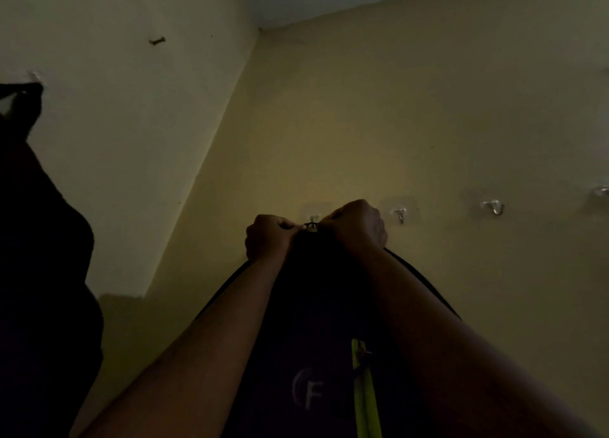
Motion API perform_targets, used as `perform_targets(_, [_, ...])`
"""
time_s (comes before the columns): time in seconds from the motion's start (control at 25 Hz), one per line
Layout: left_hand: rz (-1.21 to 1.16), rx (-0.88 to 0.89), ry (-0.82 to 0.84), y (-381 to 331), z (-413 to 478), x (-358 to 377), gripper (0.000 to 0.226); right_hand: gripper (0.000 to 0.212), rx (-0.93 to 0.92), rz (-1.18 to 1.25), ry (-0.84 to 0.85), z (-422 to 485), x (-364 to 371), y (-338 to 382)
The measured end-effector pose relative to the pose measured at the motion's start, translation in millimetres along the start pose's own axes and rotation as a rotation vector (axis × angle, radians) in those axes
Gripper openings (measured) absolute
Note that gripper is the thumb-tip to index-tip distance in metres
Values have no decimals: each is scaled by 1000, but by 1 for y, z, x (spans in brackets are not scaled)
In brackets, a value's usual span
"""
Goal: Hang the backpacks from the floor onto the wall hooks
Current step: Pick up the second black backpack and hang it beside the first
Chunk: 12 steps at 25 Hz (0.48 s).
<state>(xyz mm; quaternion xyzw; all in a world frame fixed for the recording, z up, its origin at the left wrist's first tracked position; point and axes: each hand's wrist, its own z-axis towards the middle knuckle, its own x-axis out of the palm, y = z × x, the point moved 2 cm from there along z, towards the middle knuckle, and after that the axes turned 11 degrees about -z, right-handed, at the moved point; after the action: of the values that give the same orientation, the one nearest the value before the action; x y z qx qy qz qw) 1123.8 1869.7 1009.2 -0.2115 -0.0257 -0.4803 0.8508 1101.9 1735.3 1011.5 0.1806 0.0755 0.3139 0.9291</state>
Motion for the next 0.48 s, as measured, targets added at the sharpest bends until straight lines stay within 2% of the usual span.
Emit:
perform_targets(0.12, [0, -11, 12, 4, -11, -5, 23, 21, -36, -19, 38, -13, -1, -1])
perform_targets(0.28, [40, 36, 124, 1, -20, -11, 16, 22, -175, -14, 75, -24, 0, -7])
perform_targets(0.48, [40, 90, 103, -21, -62, -28, 32, 32, -309, 18, 84, -50, -9, -11])
